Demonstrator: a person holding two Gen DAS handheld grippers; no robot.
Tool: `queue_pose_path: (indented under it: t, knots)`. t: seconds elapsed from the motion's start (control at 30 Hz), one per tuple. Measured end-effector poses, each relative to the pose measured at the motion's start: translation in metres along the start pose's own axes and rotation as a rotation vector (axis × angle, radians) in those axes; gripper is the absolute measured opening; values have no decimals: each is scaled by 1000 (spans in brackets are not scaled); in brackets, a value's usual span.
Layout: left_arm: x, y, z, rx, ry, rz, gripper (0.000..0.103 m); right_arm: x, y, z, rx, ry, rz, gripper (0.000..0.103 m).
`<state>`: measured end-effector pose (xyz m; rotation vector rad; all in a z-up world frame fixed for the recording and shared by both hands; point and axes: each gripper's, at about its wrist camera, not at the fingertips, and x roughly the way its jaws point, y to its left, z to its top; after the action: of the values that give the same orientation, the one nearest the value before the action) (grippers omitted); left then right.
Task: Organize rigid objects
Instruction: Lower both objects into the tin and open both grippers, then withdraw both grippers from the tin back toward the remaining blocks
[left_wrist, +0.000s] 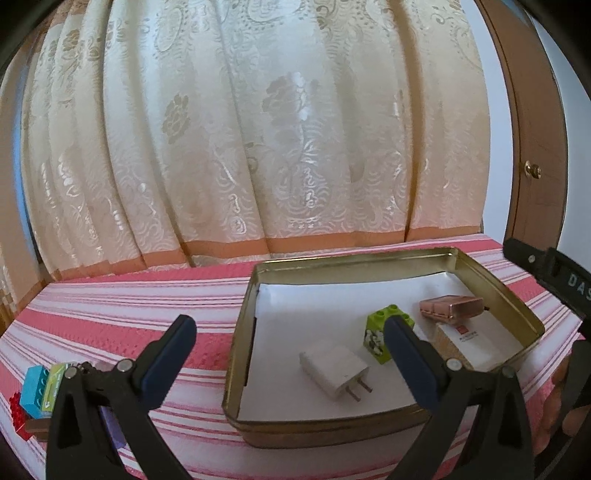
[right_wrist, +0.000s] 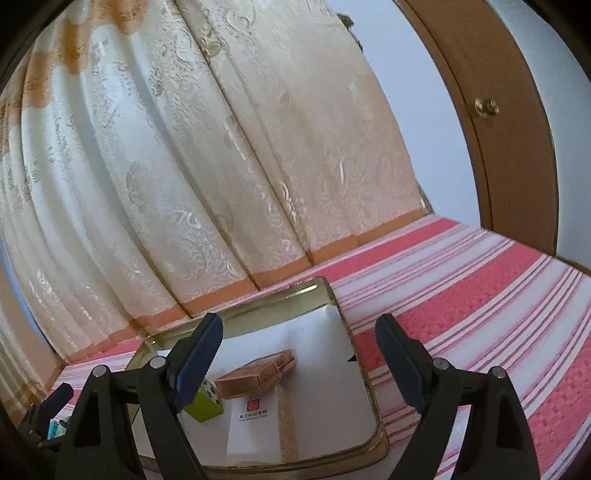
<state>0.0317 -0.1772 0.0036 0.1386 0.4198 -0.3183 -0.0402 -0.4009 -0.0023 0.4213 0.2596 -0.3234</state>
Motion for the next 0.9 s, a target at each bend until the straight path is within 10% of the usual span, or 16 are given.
queue_pose_path:
  t: [0.9]
  knots:
    - [-25, 41, -13, -35, -6, 6, 103, -40, 37, -20, -55, -90, -42, 86]
